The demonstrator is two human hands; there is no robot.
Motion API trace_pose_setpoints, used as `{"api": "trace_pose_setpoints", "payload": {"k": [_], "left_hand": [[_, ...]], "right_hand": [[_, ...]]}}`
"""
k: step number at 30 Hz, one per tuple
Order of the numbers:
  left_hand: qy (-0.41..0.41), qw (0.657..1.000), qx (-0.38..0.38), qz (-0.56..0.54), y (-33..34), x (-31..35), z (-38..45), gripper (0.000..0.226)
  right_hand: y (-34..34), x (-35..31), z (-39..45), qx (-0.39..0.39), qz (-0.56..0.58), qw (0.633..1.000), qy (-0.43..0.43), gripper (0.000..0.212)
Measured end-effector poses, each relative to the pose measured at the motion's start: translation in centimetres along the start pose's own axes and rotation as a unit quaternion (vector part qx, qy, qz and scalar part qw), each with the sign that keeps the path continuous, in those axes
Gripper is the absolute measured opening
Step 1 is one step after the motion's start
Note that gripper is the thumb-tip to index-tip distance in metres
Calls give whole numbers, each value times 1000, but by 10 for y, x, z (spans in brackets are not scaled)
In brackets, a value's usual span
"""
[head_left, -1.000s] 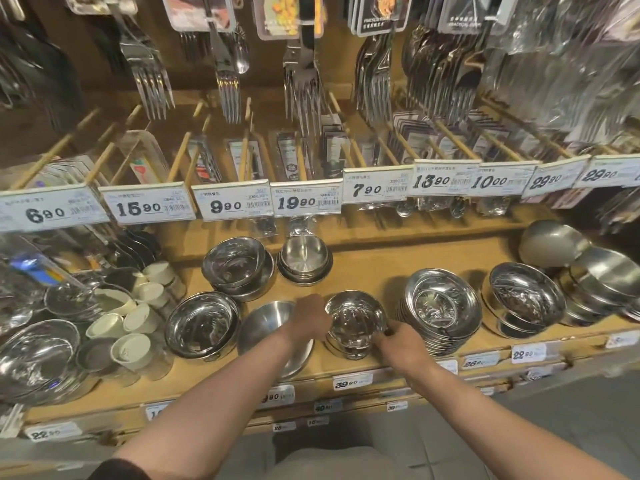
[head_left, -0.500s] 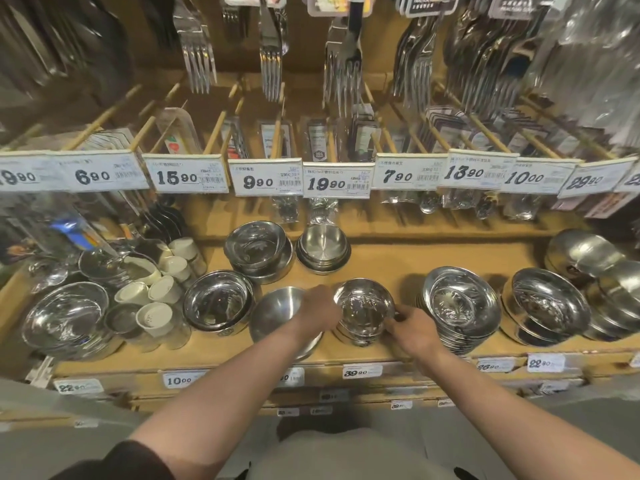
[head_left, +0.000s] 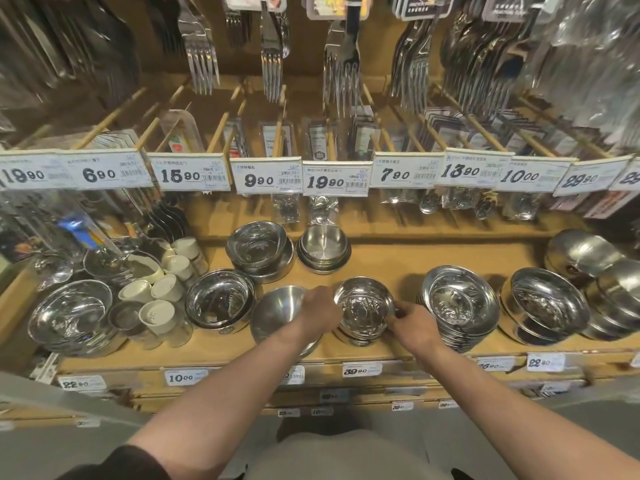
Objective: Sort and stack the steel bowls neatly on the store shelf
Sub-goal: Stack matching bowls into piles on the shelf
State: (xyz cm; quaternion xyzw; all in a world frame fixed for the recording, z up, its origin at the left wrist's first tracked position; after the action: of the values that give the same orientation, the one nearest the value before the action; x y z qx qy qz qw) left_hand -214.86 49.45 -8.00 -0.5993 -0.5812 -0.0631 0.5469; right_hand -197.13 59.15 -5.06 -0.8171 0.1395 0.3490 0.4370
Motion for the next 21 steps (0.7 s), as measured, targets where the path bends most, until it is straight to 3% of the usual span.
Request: {"api": "trace_pose_setpoints", "payload": {"k": [12, 16, 21], "left_hand": [[-2, 1000, -2, 4, -8, 6, -16, 40], [14, 998, -19, 66, -14, 21, -24, 33], [15, 999, 38, 12, -41, 43, -35, 26]], "right_hand": [[3, 2, 2, -26, 20, 999, 5, 26], [-7, 3, -7, -20, 57, 998, 30, 45], [-51, 8, -26, 3, 178, 984, 25, 24]]}}
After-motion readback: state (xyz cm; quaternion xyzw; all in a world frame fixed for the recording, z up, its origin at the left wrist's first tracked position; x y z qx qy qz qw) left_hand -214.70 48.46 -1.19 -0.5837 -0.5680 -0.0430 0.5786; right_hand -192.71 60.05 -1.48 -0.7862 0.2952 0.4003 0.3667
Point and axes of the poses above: each hand's wrist, its own z-axis towards the middle knuckle, its own y-axis out of the palm, x = y × z, the point moved 10 cm from there along z, towards the middle knuckle, and after that the axes turned 1 degree about y, right-handed, at the moved point
